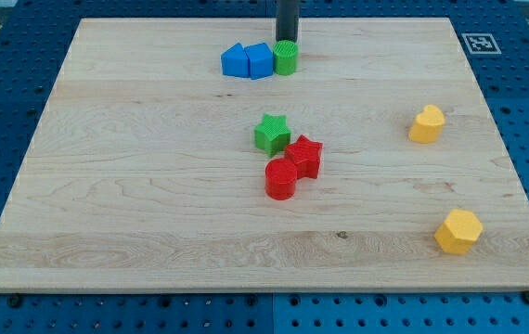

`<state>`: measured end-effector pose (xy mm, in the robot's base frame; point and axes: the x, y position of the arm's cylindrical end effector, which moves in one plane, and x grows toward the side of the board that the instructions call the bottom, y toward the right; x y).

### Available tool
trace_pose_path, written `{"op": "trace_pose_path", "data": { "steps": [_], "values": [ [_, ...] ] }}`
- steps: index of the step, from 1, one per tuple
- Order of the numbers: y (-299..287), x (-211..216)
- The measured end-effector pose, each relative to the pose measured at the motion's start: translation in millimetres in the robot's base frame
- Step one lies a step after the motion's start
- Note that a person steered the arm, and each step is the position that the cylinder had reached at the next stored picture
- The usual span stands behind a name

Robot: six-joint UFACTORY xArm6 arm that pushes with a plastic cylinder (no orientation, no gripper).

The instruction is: Slide the green circle above green star

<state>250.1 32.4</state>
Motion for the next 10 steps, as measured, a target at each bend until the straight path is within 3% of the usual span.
{"op": "trace_pose_path", "data": {
  "steps": [7, 8, 10],
  "values": [
    [2, 147],
    [2, 151],
    [-9, 116]
  ]
}}
